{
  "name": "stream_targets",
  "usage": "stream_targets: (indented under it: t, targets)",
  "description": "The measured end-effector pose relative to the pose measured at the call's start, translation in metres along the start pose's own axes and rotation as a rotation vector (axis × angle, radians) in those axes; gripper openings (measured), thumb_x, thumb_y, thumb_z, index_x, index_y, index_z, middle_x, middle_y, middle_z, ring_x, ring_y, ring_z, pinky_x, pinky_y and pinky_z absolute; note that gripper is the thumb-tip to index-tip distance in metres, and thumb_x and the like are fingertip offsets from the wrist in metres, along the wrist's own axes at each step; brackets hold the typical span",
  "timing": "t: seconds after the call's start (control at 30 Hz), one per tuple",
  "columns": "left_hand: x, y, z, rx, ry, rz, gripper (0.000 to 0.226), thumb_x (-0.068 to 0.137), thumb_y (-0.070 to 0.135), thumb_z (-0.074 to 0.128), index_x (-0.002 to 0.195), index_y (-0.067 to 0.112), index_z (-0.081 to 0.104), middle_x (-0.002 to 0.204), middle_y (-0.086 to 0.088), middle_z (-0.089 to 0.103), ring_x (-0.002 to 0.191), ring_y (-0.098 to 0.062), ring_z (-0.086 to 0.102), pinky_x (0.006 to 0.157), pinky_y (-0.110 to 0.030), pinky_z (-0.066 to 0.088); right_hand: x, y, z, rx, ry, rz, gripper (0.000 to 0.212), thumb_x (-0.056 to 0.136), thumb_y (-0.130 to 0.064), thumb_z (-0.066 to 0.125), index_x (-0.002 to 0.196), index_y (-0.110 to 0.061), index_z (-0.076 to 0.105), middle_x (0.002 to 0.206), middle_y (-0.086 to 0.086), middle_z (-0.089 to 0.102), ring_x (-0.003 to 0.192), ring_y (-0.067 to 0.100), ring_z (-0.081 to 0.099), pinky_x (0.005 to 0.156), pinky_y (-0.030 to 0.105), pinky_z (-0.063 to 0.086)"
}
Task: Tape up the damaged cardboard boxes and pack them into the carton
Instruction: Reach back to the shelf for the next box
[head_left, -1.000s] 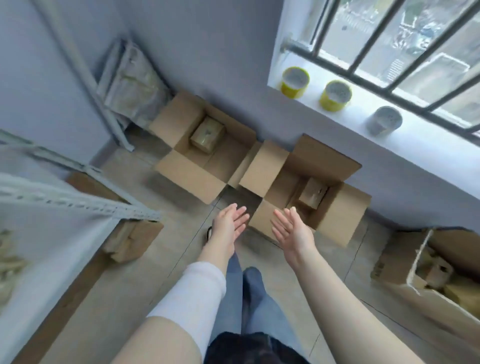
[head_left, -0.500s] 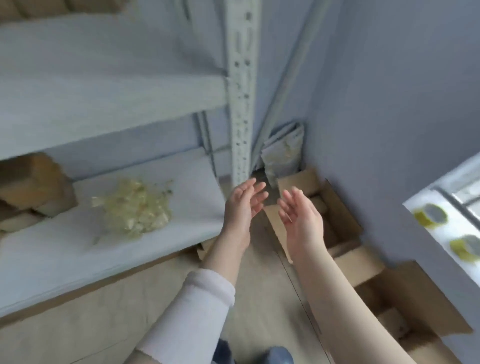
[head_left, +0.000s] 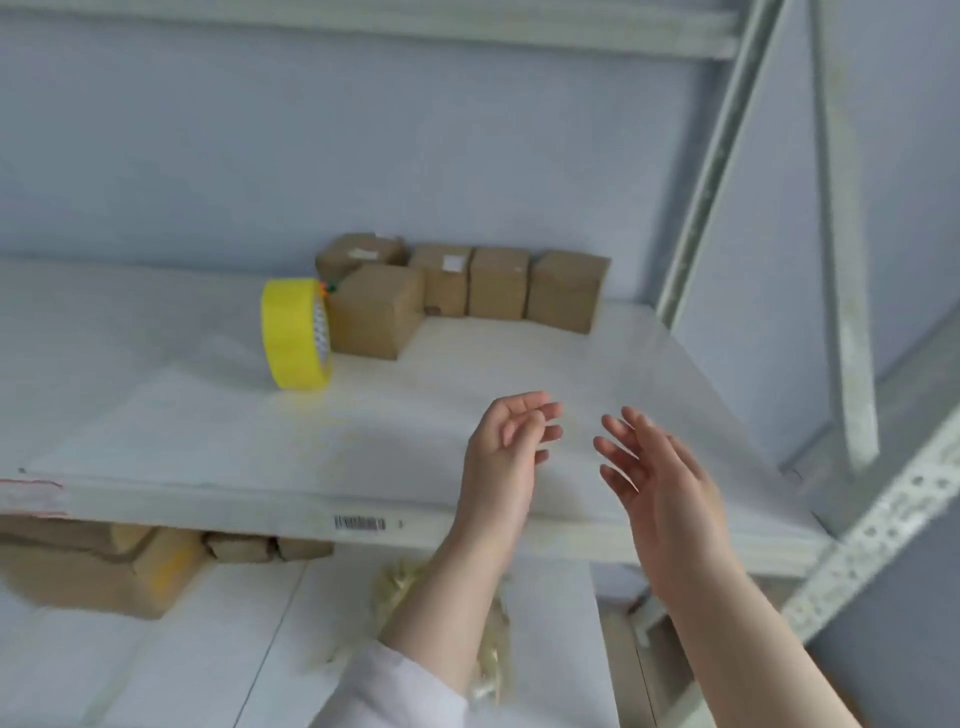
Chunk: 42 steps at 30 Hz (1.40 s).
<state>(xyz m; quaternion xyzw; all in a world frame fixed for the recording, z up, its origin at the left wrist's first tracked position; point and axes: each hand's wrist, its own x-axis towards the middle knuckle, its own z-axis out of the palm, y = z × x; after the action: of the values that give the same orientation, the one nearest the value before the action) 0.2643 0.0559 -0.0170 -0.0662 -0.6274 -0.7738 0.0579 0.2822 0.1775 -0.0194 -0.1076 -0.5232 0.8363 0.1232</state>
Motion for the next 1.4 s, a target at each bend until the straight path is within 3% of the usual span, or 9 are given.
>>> stream_targets:
  t: [0.17,0.3,0.4,0.53,0.7,0.87,1.03,1.2,1.4]
  targets:
    - [0.083,0.004,-0.028,0.212,0.206,0.05,0.017,0.091,0.012,0.055,0.107,0.018,0.052,0.111,0.0,0.062,0.104,-0.016,0.059,0.084,-0.02,0.042,0.064,0.001,0.036,-0.092,-0.136,0.067,0.012,0.093,-0.022,0.054,0.1,-0.014,0.06,0.103,0.003,0.069,0.096,0.019,0.065,0.071,0.027,0.048]
    - [0.145,0.017,-0.055,0.473,0.395,0.133,0.06,0.083,0.025,0.069,0.134,0.01,0.04,0.136,-0.006,0.046,0.128,-0.018,0.041,0.095,-0.014,0.027,0.112,0.003,0.062,-0.169,-0.26,0.119,0.015,0.09,-0.027,0.058,0.101,-0.017,0.061,0.107,0.003,0.068,0.099,0.019,0.065,0.075,0.028,0.05]
    - [0.182,0.024,-0.085,0.978,0.557,0.252,0.084,0.073,0.044,0.074,0.139,0.009,0.036,0.146,-0.015,0.034,0.138,-0.028,0.024,0.108,-0.024,0.013,0.139,0.015,0.093,-0.266,-0.36,0.15,0.024,0.089,-0.034,0.059,0.108,-0.018,0.058,0.114,0.002,0.065,0.104,0.019,0.061,0.084,0.03,0.049]
    - [0.219,0.022,-0.117,1.51,0.418,-0.026,0.104,0.071,0.072,0.057,0.146,0.009,0.021,0.155,-0.024,0.0,0.143,-0.034,-0.016,0.116,-0.039,0.0,0.157,0.035,0.143,-0.333,-0.427,0.201,0.046,0.089,-0.037,0.059,0.127,-0.013,0.051,0.122,0.003,0.059,0.109,0.019,0.057,0.087,0.029,0.047]
    - [0.243,0.013,-0.133,1.68,0.303,-0.167,0.11,0.073,0.076,0.047,0.144,-0.002,0.016,0.152,-0.03,0.008,0.141,-0.04,-0.017,0.115,-0.045,-0.006,0.167,0.052,0.182,-0.353,-0.439,0.235,0.057,0.089,-0.04,0.058,0.137,-0.013,0.043,0.131,0.004,0.053,0.116,0.02,0.052,0.091,0.028,0.045]
    - [0.236,0.017,-0.131,1.613,0.304,-0.026,0.096,0.069,0.066,0.061,0.136,0.006,0.03,0.141,-0.023,0.03,0.139,-0.038,0.007,0.116,-0.043,0.01,0.167,0.057,0.189,-0.32,-0.362,0.255,0.06,0.089,-0.041,0.058,0.139,-0.011,0.041,0.133,0.005,0.051,0.117,0.022,0.052,0.097,0.032,0.045]
    - [0.204,0.026,-0.114,1.332,0.38,0.408,0.095,0.06,0.059,0.072,0.136,0.015,0.037,0.134,-0.013,0.038,0.123,-0.032,0.036,0.098,-0.038,0.033,0.169,0.051,0.171,-0.175,-0.317,0.257,0.073,0.071,-0.061,0.063,0.133,-0.026,0.048,0.131,-0.002,0.054,0.121,0.019,0.051,0.094,0.037,0.047]
    - [0.174,0.023,-0.082,1.203,0.143,0.644,0.104,0.057,0.05,0.079,0.144,0.017,0.031,0.141,-0.015,0.034,0.13,-0.031,0.035,0.105,-0.039,0.032,0.165,0.028,0.148,-0.002,-0.412,0.219,0.077,0.064,-0.058,0.071,0.131,-0.026,0.05,0.121,-0.001,0.065,0.108,0.015,0.064,0.076,0.033,0.056]
    - [0.169,0.028,-0.061,0.907,-0.022,0.541,0.108,0.057,0.07,0.064,0.145,0.031,0.016,0.153,-0.003,0.015,0.143,-0.01,0.009,0.115,-0.037,0.022,0.162,-0.004,0.12,-0.093,-0.3,-0.015,0.1,0.057,-0.036,0.078,0.143,-0.026,0.027,0.118,0.002,0.066,0.103,0.02,0.066,0.068,0.028,0.056]
